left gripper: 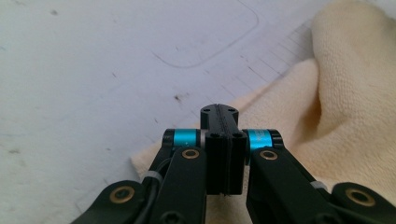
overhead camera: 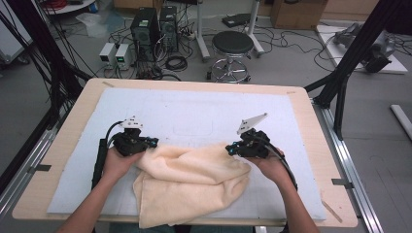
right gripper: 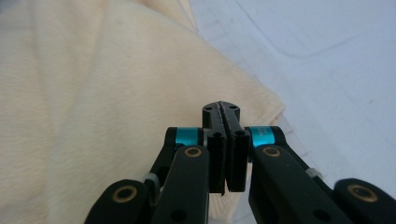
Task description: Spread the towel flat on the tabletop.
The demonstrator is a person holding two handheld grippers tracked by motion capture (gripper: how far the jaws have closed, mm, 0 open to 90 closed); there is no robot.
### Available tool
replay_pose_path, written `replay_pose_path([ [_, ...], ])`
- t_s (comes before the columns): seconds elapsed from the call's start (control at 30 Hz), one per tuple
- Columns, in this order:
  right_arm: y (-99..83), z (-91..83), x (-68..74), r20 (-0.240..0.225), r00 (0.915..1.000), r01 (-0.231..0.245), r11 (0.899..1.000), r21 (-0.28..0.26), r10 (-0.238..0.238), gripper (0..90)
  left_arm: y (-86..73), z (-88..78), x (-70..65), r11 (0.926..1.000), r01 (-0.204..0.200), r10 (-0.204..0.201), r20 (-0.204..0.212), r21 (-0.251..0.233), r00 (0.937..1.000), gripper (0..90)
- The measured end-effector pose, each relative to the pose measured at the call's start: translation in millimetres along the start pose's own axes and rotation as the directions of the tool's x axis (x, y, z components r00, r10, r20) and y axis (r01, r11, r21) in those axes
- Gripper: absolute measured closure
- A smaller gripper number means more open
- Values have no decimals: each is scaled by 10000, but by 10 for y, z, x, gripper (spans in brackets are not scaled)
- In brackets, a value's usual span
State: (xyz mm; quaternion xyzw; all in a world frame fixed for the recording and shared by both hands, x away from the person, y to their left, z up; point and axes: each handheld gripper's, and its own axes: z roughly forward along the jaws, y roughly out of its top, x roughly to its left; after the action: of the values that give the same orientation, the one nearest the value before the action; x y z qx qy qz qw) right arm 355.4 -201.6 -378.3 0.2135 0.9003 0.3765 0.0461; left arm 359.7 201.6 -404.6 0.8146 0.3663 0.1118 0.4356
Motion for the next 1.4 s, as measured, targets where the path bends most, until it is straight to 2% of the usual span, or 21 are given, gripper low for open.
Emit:
replay_pose_path([
  [0.13, 34, 107, -35, 380, 9975, 608, 9977, -298, -597, 602, 8, -43, -3, 9996, 53, -49, 144, -273, 9999, 805],
  [0.17, 48, 161, -43, 444, 9962, 774, 9961, -431, -755, 570, 4, -53, -1, 9999, -16, 20, 286, -150, 9996, 728],
  [0.23, 66, 290, -71, 531, 9933, 1056, 9932, -479, -1031, 486, -32, -81, -4, 10000, -50, 45, 1036, 51, 9946, 606],
  [0.3, 56, 430, -108, 449, 9942, 985, 9949, -237, -974, 462, -103, -100, -27, 9990, -299, 257, 1229, 329, 9921, 518],
  [0.37, 27, 565, -150, 560, 9956, 738, 9968, 308, -755, 520, -174, -89, -6, 9957, -363, 239, 1432, 850, 9894, 452],
  [0.43, -11, 647, -180, 66, 9975, 694, 9955, 648, -699, 733, -243, -70, 22, 9942, -395, 222, 1690, 999, 9854, 545],
  [0.47, -23, 649, -168, -29, 9975, 707, 9948, 734, -706, 833, -251, -65, 32, 9941, -423, 241, 1760, 1002, 9841, 653],
  [0.5, -19, 630, -164, -123, 9980, 627, 9956, 703, -619, 889, -245, -51, 34, 9942, -386, 222, 1601, 1002, 9869, 731],
  [0.57, -1, 515, -150, -71, 9983, 581, 9971, 485, -579, 894, -211, -22, 35, 9950, -400, 278, 1317, 910, 9909, 820],
  [0.67, 27, 218, -131, 206, 9986, 495, 9983, -294, -489, 898, -112, 48, 59, 9987, 21, -71, 962, 515, 9953, 836],
  [0.77, 66, -33, -151, 535, 9979, 417, 9958, -819, -373, 894, 11, 108, 50, 9997, 36, -43, 304, 245, 9995, 838],
  [0.83, 85, -32, -168, 639, 9963, 621, 9962, -607, -582, 894, 121, 81, 79, 9992, 342, -346, -171, -198, 9993, 838],
  [0.9, 85, 31, -190, 431, 9981, 461, 9985, -301, -448, 892, 192, 51, 103, 9970, 539, -569, -535, -551, 9969, 835],
  [0.97, 63, 114, -197, 274, 9988, 412, 9991, -90, -409, 796, 228, 30, 113, 9959, 497, -569, -979, -751, 9936, 765],
  [1.0, 50, 164, -196, 408, 9981, 467, 9989, -87, -463, 696, 226, 25, 116, 9952, 571, -646, -943, -794, 9934, 672],
  [1.03, 44, 194, -204, 371, 9981, 495, 9987, -121, -490, 669, 213, 11, 124, 9962, 565, -613, -734, -666, 9954, 630],
  [1.13, 35, 323, -223, 537, 9966, 613, 9980, 122, -619, 572, 187, -72, 109, 9994, 162, -187, -775, -318, 9968, 513],
  [1.2, 27, 428, -241, 360, 9966, 726, 9969, 319, -737, 538, 139, -197, 96, 9987, 173, -179, -131, -488, 9998, 485],
  [1.27, 5, 516, -248, 315, 9961, 797, 9938, 779, -824, 532, 62, -296, 52, 9988, -153, 154, 20, -468, 9999, 469],
  [1.33, -44, 604, -257, 221, 9973, 667, 9908, 1178, -698, 551, -90, -357, -12, 9990, -358, 373, 589, -259, 9976, 465],
  [1.4, -103, 603, -252, 168, 9982, 556, 9959, 711, -569, 652, -210, -328, -59, 9988, -484, 475, 895, 79, 9949, 474],
])
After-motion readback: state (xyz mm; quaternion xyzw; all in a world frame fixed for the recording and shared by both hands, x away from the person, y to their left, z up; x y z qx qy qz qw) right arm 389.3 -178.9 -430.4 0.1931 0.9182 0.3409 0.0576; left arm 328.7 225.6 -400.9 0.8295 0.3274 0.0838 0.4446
